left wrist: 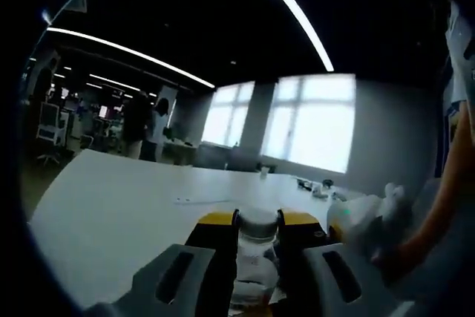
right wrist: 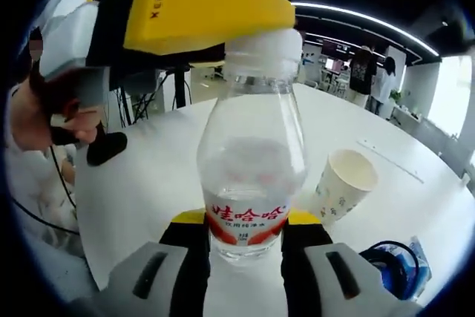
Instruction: Arrange the tabletop items into an orderly group along one side of the table until the central work area is clear of visible clutter.
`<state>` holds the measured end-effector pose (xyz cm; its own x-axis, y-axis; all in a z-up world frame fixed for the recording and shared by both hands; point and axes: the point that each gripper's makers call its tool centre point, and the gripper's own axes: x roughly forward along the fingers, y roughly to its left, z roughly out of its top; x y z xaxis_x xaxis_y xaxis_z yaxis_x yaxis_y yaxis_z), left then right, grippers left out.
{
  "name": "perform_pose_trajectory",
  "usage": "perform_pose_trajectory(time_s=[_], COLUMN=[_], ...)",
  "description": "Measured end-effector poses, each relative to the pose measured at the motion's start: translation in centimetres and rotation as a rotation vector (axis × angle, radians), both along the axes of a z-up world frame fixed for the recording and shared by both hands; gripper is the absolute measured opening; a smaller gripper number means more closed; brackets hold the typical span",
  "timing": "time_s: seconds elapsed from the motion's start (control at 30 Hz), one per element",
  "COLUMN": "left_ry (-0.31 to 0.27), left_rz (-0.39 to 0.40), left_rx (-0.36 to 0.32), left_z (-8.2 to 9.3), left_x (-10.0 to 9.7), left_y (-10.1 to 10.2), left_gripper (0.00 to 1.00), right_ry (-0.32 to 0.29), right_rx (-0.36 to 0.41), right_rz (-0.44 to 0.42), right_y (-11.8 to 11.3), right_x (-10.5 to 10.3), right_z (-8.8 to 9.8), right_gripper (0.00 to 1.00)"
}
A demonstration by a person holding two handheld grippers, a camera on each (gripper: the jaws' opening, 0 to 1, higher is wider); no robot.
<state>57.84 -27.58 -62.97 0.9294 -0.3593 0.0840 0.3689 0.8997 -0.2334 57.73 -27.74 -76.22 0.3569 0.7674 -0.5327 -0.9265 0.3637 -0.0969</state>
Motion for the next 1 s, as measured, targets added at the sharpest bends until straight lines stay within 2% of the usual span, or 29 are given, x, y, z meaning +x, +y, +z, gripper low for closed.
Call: perform_pose_trajectory(time_s=[0.67, 1.0], left_ry=[-0.007, -0.01], left_rz=[-0.068, -0.069], left_rx=[0.023, 0.04], left_z=[0.0, 0.0], left_x=[-0.4, -0.2], left_y=[-1.4, -1.6], left_gripper=[0.17, 0.18], right_ry=[0.014, 0.021], right_rx=[0.011, 0.007], right_rz=[-0.045, -0.056], right_y=[-0.7, -0.8], right_x=[-0.3, -0.3], right_z=[-0.2, -0.3], right_gripper=[0.34, 0.35])
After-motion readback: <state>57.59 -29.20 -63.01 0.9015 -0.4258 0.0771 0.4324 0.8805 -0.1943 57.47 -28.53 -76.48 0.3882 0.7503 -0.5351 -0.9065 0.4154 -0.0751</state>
